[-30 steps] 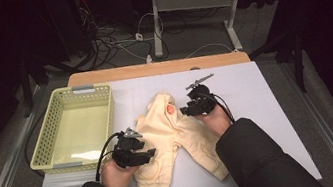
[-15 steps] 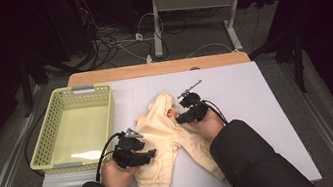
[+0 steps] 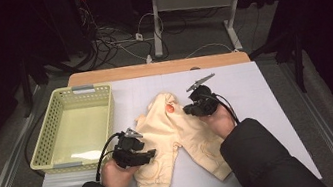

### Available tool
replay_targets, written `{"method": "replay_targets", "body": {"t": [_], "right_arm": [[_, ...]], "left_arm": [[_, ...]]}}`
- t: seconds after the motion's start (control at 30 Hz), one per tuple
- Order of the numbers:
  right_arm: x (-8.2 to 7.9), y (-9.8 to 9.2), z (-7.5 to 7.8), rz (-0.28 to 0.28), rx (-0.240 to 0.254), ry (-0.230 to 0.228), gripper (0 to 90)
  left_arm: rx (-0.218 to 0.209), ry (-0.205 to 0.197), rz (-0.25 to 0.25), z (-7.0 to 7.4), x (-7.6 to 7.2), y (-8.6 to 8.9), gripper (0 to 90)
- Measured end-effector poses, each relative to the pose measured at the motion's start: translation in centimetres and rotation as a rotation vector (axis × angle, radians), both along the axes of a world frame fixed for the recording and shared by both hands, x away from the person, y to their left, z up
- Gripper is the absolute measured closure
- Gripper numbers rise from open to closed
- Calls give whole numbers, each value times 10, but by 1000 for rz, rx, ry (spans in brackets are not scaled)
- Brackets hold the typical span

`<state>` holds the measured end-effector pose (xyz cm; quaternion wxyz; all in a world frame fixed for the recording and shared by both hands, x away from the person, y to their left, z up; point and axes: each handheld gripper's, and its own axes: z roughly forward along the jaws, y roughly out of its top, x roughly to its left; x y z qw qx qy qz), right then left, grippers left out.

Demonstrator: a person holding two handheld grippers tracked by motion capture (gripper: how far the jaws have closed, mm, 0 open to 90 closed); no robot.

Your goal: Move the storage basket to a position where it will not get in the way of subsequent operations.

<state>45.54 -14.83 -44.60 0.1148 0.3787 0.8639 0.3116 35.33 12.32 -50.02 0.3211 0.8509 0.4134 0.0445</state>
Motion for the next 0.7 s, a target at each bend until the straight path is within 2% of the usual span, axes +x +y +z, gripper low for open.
{"method": "replay_targets", "body": {"t": [0.13,0.27,0.37,0.5,0.57,0.7], "right_arm": [[-6,-10,10,-1,7,-21,866],[-11,-11,11,11,3,-20,866],[-14,-4,2,37,-9,7,865],[-20,12,-23,93,-63,49,864],[-22,19,-33,99,-68,56,864],[-25,20,-33,86,-56,61,850]], "left_arm": [[-1,6,1,-1,1,0,446],[-2,8,3,-1,1,0,446],[-2,8,1,-1,1,0,446],[-3,9,0,-1,1,0,446],[-3,9,1,-1,1,0,446],[-3,11,2,-2,1,0,446]]}}
